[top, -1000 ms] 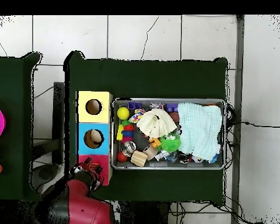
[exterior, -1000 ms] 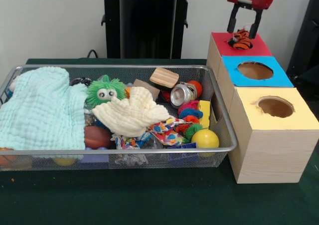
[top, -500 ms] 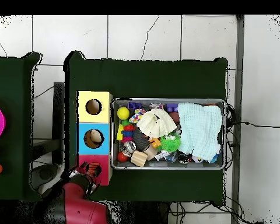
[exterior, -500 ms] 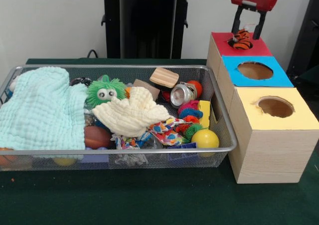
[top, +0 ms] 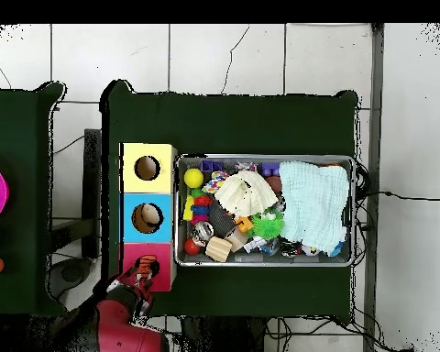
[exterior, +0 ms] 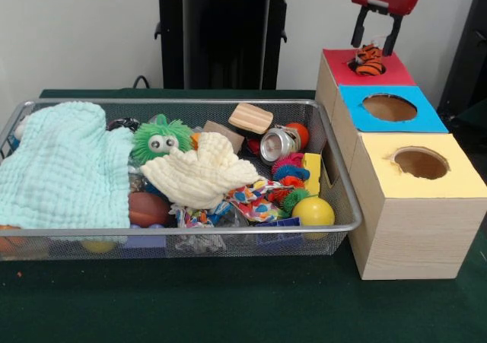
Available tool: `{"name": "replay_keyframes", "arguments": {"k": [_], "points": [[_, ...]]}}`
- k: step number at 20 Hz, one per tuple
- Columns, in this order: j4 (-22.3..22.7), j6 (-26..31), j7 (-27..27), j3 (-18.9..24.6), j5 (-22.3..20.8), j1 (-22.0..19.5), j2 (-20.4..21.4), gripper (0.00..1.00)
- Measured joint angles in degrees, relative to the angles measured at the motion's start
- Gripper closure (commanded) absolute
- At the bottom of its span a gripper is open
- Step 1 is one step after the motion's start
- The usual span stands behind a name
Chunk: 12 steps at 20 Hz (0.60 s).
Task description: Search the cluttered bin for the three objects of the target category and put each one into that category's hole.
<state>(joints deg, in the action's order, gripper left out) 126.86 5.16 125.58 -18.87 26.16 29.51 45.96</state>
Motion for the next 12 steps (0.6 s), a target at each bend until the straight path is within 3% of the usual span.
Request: {"name": "replay_keyframes", "arguments": {"k": [12], "points": [[0.0,0.0,0.0,0.0,0.0,2.7,0.0,0.00]]}}
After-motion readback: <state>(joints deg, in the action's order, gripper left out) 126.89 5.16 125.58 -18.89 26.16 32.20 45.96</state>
